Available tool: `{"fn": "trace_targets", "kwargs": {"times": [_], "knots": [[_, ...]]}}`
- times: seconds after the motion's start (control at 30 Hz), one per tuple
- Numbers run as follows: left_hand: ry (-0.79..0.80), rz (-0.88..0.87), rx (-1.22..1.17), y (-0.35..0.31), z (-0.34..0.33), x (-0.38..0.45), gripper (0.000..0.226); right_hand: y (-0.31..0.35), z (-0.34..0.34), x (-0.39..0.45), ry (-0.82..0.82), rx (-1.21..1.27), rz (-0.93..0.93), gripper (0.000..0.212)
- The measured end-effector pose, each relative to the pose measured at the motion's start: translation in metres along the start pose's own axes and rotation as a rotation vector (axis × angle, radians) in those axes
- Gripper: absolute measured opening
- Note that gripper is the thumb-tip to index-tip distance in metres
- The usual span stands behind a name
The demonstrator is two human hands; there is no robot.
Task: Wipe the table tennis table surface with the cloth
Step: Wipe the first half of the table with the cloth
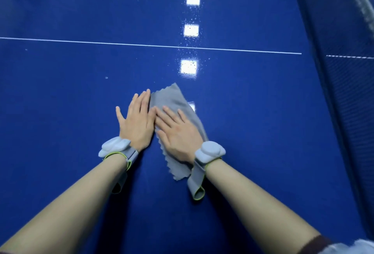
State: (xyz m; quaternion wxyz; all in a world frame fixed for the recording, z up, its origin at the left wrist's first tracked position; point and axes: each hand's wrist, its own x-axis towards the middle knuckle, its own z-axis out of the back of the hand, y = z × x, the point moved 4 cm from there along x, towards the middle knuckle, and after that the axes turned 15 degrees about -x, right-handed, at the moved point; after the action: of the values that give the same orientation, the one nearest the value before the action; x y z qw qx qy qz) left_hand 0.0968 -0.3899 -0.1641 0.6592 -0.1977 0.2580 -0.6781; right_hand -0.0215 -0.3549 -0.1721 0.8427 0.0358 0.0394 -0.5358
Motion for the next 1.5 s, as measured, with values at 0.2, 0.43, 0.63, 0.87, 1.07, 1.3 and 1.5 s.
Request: {"fn": "trace_targets", "kwargs": {"times": [0.2,0.43,0.63,0.87,1.07,1.3,1.5], "knots": [[-0.018,-0.012,-0.008,0.0,-0.002,0.002,0.049,-0.117,-0.002,-0.037,0.056,-0.004,-0.281,0.056],[-0.032,-0.009,0.042,0.0,-0.004,0.004,0.047,-0.266,-0.014,-0.14,0.059,-0.046,-0.707,0.065],[-0.032,-0.011,0.084,0.0,-0.005,0.005,0.048,-0.301,-0.017,-0.183,0.037,-0.022,-1.037,0.062],[-0.03,-0.017,0.084,0.001,-0.005,0.004,0.049,-0.267,-0.014,-0.107,0.012,0.019,-1.061,0.054],[-0.029,-0.013,0.085,-0.001,-0.007,0.004,0.048,-0.19,-0.004,0.005,0.007,0.044,-0.899,0.051],[-0.031,-0.013,0.139,0.001,-0.009,0.006,0.055,-0.05,0.006,0.12,0.0,0.032,-0.363,0.051],[-0.034,0.001,0.114,0.002,-0.007,0.007,0.054,-0.035,0.012,0.132,0.029,0.029,-0.029,0.049]]}}
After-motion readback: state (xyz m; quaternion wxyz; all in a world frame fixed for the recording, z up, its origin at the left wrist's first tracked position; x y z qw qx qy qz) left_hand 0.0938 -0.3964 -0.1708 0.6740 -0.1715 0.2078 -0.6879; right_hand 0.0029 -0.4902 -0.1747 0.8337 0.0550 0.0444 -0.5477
